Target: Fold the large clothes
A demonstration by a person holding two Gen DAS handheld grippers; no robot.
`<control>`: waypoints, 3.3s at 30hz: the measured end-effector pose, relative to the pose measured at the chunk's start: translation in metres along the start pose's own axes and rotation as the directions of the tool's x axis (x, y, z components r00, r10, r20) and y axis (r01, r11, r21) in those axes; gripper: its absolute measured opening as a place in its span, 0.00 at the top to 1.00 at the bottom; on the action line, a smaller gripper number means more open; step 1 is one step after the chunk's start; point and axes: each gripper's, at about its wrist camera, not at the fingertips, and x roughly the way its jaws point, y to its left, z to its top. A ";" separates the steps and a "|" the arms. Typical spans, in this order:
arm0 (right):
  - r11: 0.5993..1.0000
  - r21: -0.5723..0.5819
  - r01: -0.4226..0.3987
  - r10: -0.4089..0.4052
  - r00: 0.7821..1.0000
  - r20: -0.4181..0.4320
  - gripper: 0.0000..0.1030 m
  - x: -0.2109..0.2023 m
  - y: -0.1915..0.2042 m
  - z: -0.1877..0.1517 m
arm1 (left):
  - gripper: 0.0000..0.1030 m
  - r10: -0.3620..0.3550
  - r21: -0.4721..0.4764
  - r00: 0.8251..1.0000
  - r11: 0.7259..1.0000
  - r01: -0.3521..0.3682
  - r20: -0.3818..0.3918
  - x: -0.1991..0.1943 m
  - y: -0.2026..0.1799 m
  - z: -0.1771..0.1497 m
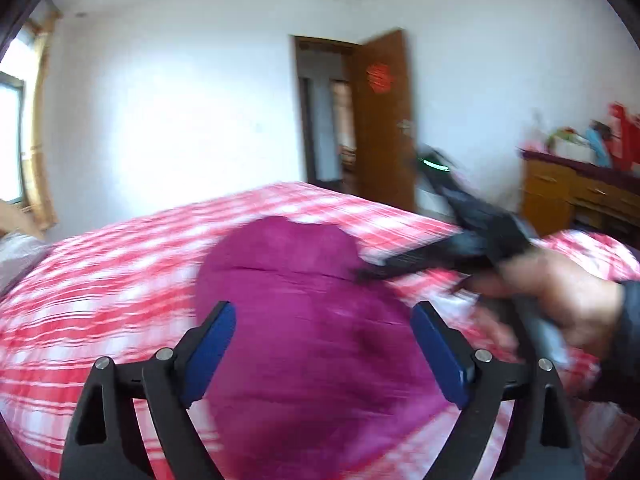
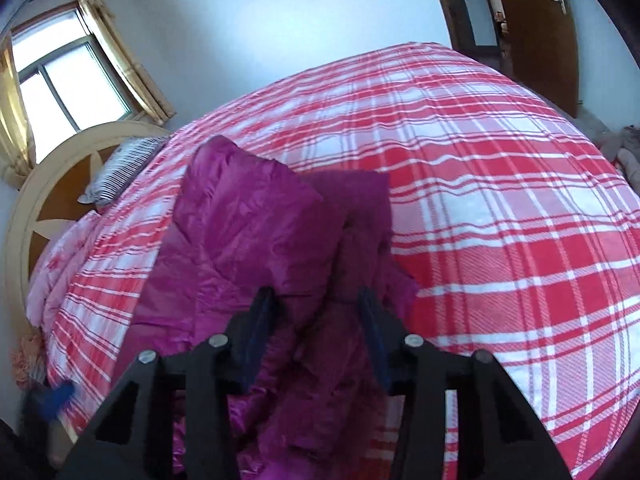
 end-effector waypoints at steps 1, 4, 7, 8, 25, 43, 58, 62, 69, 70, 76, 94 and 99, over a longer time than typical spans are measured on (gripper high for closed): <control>1.000 -0.002 0.014 -0.014 1.000 -0.003 0.54 0.000 -0.002 -0.002 | 0.12 0.050 -0.015 0.998 0.999 -0.050 -0.026 0.010 0.016 -0.002; 0.998 0.013 0.061 -0.061 0.998 0.002 0.53 -0.010 -0.001 -0.003 | 0.12 0.133 -0.098 0.977 0.984 -0.150 -0.165 0.059 0.055 -0.017; 0.989 0.044 0.143 -0.146 0.986 0.082 0.52 -0.038 0.016 0.006 | 0.12 0.032 -0.208 0.975 0.975 -0.078 -0.218 0.087 0.066 -0.038; 0.989 0.063 0.135 -0.142 0.983 0.118 0.51 -0.048 0.023 0.012 | 0.12 0.013 -0.227 0.977 0.972 -0.062 -0.214 0.088 0.065 -0.040; 0.922 0.318 -0.221 0.107 0.935 0.337 0.29 0.026 0.007 0.013 | 0.12 0.159 -0.192 0.975 0.963 -0.187 -0.153 0.070 0.097 -0.023; 0.938 0.306 0.165 -0.244 0.939 0.243 0.35 0.046 -0.021 -0.002 | 0.12 0.365 -0.037 0.819 0.905 -0.424 -0.443 0.225 0.057 0.015; 0.922 0.353 0.159 -0.231 0.958 0.171 0.34 0.063 -0.034 -0.009 | 0.05 0.315 -0.118 0.860 0.914 -0.389 -0.401 0.228 0.060 0.031; 0.920 0.353 0.172 -0.239 0.958 0.158 0.34 0.065 -0.034 -0.009 | 0.05 0.281 -0.105 0.869 0.931 -0.350 -0.407 0.242 0.054 0.045; 0.919 0.354 0.172 -0.236 0.961 0.144 0.33 0.067 -0.035 -0.010 | 0.01 0.213 -0.166 0.836 0.927 -0.336 -0.506 0.272 0.067 0.016; 0.919 0.354 0.172 -0.235 0.962 0.142 0.33 0.068 -0.036 -0.010 | 0.01 0.206 -0.173 0.836 0.927 -0.334 -0.508 0.273 0.068 0.014; 0.918 0.354 0.178 -0.239 0.962 0.135 0.33 0.070 -0.037 -0.010 | 0.01 0.199 -0.186 0.837 0.924 -0.333 -0.509 0.275 0.067 0.008; 0.914 0.347 0.209 -0.260 0.960 0.107 0.33 0.074 -0.036 -0.009 | 0.01 0.144 -0.237 0.836 0.921 -0.309 -0.530 0.283 0.074 -0.002; 0.914 0.346 0.213 -0.264 0.959 0.105 0.33 0.074 -0.037 -0.009 | 0.01 0.142 -0.233 0.833 0.922 -0.307 -0.535 0.284 0.074 -0.004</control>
